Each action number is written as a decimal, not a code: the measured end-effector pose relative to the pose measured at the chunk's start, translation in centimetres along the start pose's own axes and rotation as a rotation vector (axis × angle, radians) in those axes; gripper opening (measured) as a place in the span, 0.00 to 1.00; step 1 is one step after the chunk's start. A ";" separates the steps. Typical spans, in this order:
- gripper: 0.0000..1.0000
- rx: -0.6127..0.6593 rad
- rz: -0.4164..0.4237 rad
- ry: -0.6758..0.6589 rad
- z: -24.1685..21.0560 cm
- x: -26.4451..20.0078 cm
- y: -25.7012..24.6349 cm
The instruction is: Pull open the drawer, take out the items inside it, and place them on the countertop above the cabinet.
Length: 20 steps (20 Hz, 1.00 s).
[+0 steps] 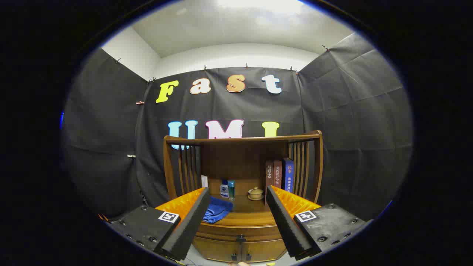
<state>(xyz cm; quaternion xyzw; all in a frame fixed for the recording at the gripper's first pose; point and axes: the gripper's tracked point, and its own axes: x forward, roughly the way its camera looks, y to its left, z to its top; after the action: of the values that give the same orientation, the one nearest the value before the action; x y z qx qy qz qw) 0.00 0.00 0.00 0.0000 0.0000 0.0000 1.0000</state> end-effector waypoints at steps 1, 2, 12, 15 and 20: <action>0.98 -0.002 0.005 -0.002 0.1 0.0 0.3; 0.98 -0.006 0.008 -0.001 0.1 0.0 0.4; 0.98 -0.030 0.042 -0.025 1.5 -1.0 1.4; 0.98 -0.015 0.042 -0.031 1.9 -1.1 1.4; 0.98 -0.016 0.042 -0.020 1.7 -1.2 1.6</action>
<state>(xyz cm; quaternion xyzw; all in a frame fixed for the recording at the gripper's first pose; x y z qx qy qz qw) -1.16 1.59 1.70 -0.0080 -0.0101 0.0209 0.9997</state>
